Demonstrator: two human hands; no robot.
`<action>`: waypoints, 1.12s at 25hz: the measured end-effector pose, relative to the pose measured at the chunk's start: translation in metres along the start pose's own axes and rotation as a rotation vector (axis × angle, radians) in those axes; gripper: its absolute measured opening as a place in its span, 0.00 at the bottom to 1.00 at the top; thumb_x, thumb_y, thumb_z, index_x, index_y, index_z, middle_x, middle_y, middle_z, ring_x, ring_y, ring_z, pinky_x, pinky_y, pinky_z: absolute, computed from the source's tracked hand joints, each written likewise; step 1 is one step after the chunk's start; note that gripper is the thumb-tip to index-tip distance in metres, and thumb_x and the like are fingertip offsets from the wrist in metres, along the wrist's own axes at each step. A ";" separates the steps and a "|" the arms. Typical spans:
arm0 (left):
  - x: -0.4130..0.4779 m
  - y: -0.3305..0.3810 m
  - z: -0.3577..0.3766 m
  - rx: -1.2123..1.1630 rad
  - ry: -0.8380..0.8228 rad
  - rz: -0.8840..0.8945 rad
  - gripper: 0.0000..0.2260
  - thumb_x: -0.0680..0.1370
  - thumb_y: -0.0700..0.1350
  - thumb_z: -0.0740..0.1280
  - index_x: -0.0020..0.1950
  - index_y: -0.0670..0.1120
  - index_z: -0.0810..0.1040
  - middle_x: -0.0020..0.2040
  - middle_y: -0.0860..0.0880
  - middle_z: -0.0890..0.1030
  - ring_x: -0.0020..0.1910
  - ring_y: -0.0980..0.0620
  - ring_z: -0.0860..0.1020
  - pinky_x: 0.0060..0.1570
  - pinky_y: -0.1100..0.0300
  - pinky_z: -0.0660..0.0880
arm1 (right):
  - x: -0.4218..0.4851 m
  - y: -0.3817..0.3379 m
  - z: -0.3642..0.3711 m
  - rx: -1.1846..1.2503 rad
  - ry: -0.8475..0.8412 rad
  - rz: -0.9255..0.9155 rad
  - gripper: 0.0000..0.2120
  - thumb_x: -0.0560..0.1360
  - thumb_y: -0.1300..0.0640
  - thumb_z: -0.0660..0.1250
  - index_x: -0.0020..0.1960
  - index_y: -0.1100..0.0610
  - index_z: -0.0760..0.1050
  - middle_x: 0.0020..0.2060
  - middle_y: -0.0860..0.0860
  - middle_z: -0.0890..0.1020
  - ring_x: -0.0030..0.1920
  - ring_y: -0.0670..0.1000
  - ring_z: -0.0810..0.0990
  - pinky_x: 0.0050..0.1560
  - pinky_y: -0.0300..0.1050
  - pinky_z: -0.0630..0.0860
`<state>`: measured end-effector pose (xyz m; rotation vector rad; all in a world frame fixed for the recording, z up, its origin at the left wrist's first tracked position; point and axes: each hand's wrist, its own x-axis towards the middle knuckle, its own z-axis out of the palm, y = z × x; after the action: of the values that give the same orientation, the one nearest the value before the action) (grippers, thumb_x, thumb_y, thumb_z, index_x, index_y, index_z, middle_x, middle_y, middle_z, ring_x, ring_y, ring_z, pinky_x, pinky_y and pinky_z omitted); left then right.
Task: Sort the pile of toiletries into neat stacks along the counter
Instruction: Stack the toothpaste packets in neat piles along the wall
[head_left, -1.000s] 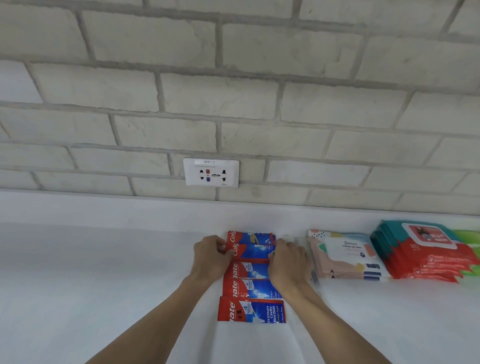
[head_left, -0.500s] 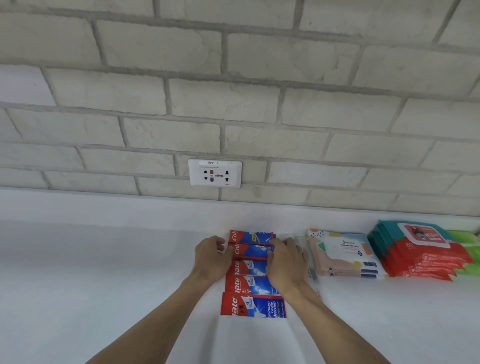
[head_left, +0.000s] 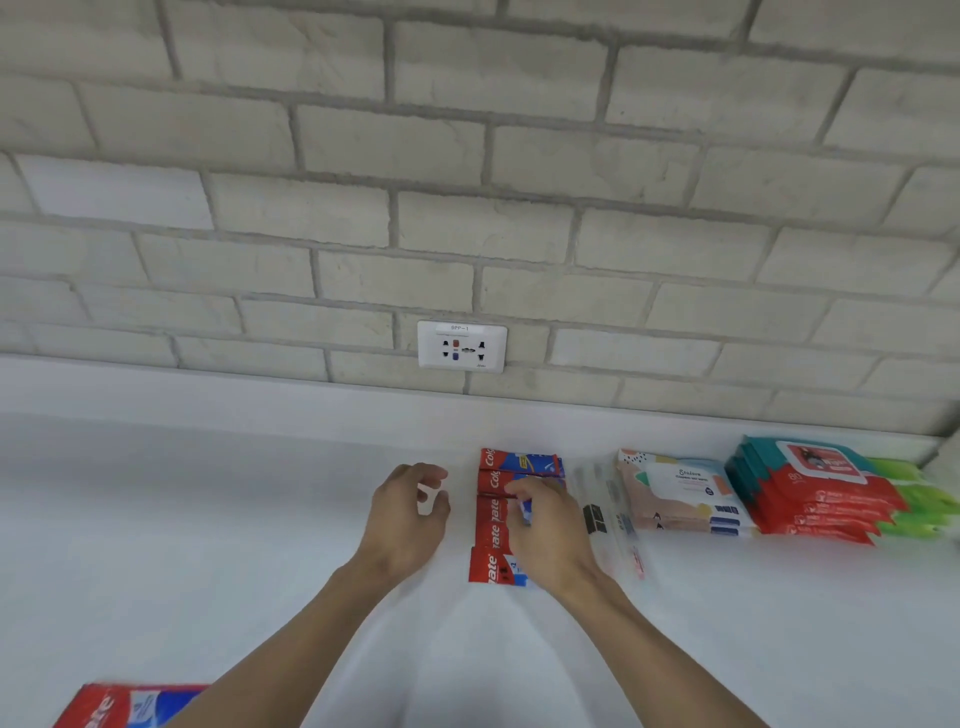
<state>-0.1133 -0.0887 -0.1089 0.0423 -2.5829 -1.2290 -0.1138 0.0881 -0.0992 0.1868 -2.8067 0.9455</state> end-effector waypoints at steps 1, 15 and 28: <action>-0.008 0.000 -0.010 0.007 0.006 0.024 0.11 0.77 0.43 0.66 0.58 0.52 0.77 0.53 0.56 0.77 0.46 0.59 0.76 0.40 0.76 0.67 | -0.007 -0.008 0.000 0.015 0.012 -0.018 0.11 0.78 0.59 0.62 0.58 0.54 0.78 0.53 0.50 0.79 0.54 0.50 0.77 0.56 0.42 0.74; -0.113 -0.075 -0.154 0.215 0.040 0.116 0.11 0.77 0.42 0.67 0.58 0.52 0.78 0.53 0.57 0.77 0.51 0.57 0.74 0.51 0.64 0.72 | -0.107 -0.115 0.047 0.137 -0.208 -0.161 0.11 0.78 0.57 0.62 0.59 0.50 0.78 0.54 0.46 0.78 0.52 0.44 0.74 0.56 0.35 0.71; -0.169 -0.149 -0.219 0.329 -0.119 -0.355 0.18 0.78 0.48 0.66 0.68 0.49 0.71 0.64 0.48 0.75 0.55 0.53 0.76 0.50 0.60 0.77 | -0.146 -0.174 0.121 0.026 -0.465 -0.171 0.20 0.78 0.49 0.64 0.68 0.53 0.70 0.64 0.52 0.72 0.64 0.51 0.70 0.60 0.45 0.74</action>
<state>0.0926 -0.3248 -0.1317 0.5284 -2.9455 -0.9146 0.0439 -0.1138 -0.1220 0.7245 -3.1176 1.0059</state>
